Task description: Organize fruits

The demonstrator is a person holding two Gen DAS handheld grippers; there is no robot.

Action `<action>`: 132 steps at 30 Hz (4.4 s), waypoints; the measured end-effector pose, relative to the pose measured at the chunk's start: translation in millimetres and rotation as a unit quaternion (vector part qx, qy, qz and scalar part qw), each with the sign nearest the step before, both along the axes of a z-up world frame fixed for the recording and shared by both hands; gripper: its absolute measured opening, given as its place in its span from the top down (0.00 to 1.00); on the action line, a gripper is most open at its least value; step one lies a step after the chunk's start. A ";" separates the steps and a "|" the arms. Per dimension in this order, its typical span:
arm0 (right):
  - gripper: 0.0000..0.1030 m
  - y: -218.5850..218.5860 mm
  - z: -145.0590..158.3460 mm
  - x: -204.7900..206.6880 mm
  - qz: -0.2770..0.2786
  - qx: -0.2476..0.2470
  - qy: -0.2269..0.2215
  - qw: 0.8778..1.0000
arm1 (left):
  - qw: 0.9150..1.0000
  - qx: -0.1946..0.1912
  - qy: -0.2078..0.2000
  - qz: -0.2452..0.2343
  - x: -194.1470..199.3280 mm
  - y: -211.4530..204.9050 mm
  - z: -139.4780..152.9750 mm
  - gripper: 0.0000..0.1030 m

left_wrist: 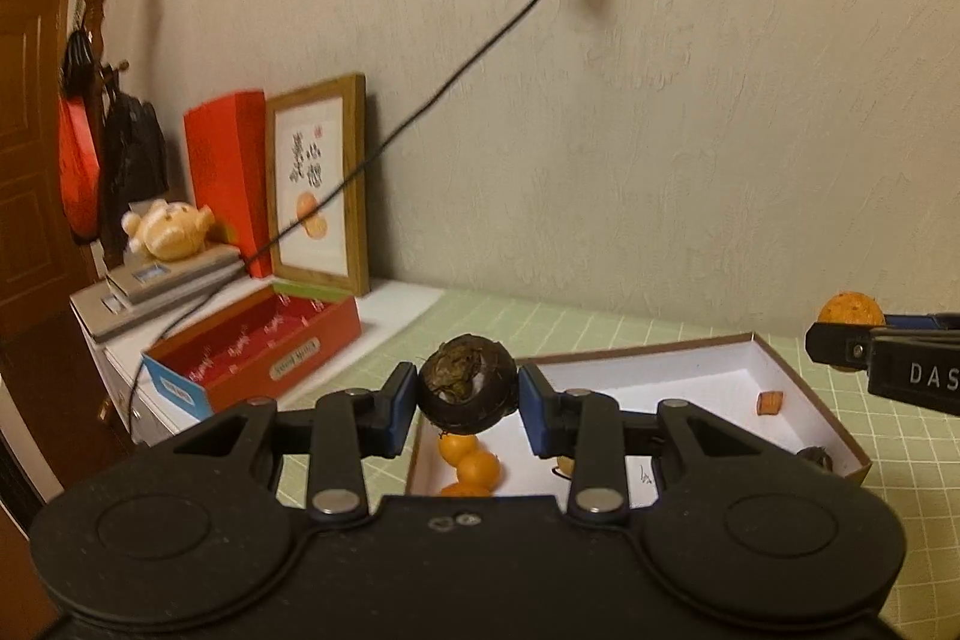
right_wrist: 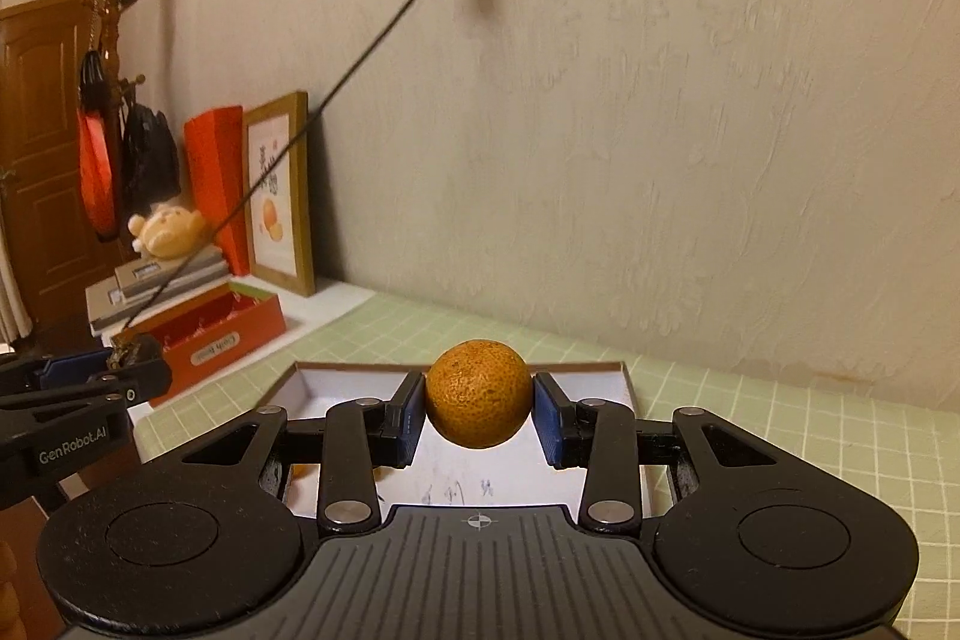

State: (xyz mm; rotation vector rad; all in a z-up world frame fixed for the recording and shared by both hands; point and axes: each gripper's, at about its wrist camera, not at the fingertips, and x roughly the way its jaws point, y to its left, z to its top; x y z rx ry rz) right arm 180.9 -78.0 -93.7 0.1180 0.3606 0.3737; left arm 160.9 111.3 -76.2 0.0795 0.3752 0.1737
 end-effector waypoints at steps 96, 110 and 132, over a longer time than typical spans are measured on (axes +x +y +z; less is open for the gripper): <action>0.00 -122.1 80.9 -199.8 -0.110 0.022 0.034 0.993 | 0.994 -0.014 0.077 -0.079 -144.0 -95.9 86.2 0.06; 0.00 -116.2 85.8 -203.7 -0.106 0.023 0.028 0.994 | 0.994 -0.016 0.073 -0.084 -146.6 -96.4 87.6 0.06; 0.00 -108.0 85.9 -197.1 -0.098 0.015 0.032 0.995 | 0.995 -0.025 0.074 -0.066 -143.5 -86.6 89.4 0.06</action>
